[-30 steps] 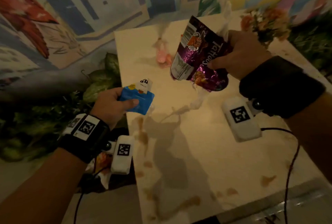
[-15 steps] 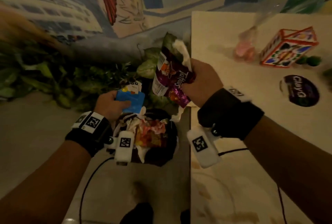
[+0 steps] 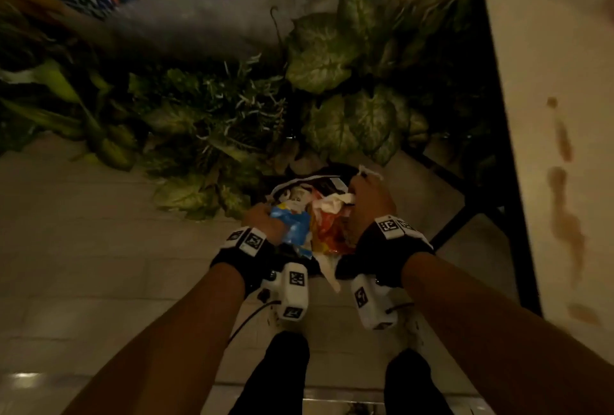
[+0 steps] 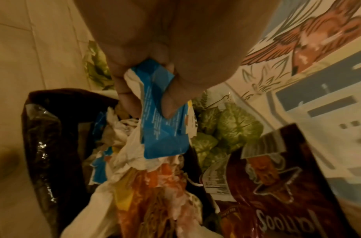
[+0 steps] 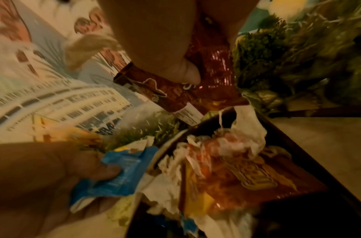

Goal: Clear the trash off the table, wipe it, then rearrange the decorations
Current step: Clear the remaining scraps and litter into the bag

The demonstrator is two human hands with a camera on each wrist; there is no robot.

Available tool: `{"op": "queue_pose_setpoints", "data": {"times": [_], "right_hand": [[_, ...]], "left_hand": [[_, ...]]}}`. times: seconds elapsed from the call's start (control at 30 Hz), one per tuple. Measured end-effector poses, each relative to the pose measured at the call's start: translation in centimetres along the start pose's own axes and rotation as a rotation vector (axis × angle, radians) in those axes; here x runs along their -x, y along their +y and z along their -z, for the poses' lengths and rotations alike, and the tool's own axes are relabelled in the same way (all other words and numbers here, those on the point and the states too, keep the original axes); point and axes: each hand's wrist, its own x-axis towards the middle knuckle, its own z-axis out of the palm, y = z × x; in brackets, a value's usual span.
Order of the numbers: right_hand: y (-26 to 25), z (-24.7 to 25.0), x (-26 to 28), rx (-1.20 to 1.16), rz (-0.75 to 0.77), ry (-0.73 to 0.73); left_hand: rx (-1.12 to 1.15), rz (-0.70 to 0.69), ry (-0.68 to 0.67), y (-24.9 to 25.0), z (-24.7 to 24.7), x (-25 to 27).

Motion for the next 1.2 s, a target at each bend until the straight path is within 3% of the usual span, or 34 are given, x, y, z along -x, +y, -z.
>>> {"op": "queue_pose_setpoints", "data": {"times": [0.17,0.23,0.4,0.47,0.57,0.67,0.87,1.1,1.2], "right_hand": [[1.4,-5.4,-4.1,0.084,-0.004,0.048],[2.1,-7.0,-5.3,0.111,-0.017,-0.005],[3.7,-12.0,-6.3,0.116,-0.114,-0.205],[4.2,-13.8,-6.3,0.063,-0.134,-0.287],[5.4,-15.4,-7.4,0.094,-0.090,-0.299],[5.2,-14.6,-8.3,0.155,-0.078,-0.355],[6.1,-11.1,-8.5,-0.074,-0.157,-0.446],[3.6,-6.6,-3.1,-0.465,-0.082,-0.187],[1.9,-3.0,1.0,-0.580,-0.063,-0.096]], "left_hand": [[-0.146,-0.028,-0.043,-1.8,-2.7,-5.3],[-0.169,-0.034,-0.038,-2.0,-3.5,-6.6],[-0.526,-0.124,-0.086,-2.2,-5.5,-9.3],[-0.565,-0.119,-0.074,-2.4,-6.3,-10.0],[-0.528,-0.113,-0.028,-2.7,-7.0,-10.8],[-0.563,-0.099,-0.039,-3.0,-7.2,-11.6],[-0.582,-0.109,-0.084,-2.4,-6.4,-10.8],[-0.565,-0.187,-0.010,0.0,-2.0,-6.1],[-0.566,-0.258,0.093,2.7,0.6,-2.7]]}}
